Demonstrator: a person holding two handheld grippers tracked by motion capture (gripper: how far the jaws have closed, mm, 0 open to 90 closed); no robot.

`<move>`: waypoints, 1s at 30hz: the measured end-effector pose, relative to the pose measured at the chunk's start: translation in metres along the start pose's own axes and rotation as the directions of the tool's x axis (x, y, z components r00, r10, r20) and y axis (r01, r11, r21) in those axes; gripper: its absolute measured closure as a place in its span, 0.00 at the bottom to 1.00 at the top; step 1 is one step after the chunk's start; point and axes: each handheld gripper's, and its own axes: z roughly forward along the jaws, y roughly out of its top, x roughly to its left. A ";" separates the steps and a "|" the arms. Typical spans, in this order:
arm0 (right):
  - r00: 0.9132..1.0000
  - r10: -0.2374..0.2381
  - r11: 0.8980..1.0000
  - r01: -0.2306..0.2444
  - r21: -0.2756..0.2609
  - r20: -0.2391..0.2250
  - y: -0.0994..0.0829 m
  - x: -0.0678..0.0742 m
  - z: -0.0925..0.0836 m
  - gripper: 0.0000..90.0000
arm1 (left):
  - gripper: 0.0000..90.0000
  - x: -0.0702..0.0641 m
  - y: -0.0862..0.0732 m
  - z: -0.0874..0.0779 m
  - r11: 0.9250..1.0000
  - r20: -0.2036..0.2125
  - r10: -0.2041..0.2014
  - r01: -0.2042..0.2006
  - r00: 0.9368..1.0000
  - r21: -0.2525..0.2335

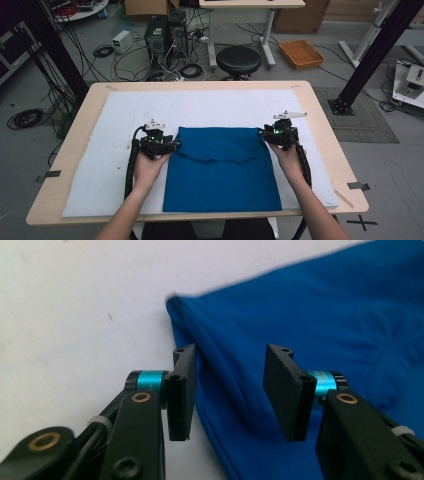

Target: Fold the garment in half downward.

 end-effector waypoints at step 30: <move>0.997 -0.007 0.999 0.011 0.046 -0.075 -0.037 0.030 -0.016 0.97 | 0.97 -0.020 -0.007 -0.010 0.999 0.041 0.019 -0.020 0.999 0.039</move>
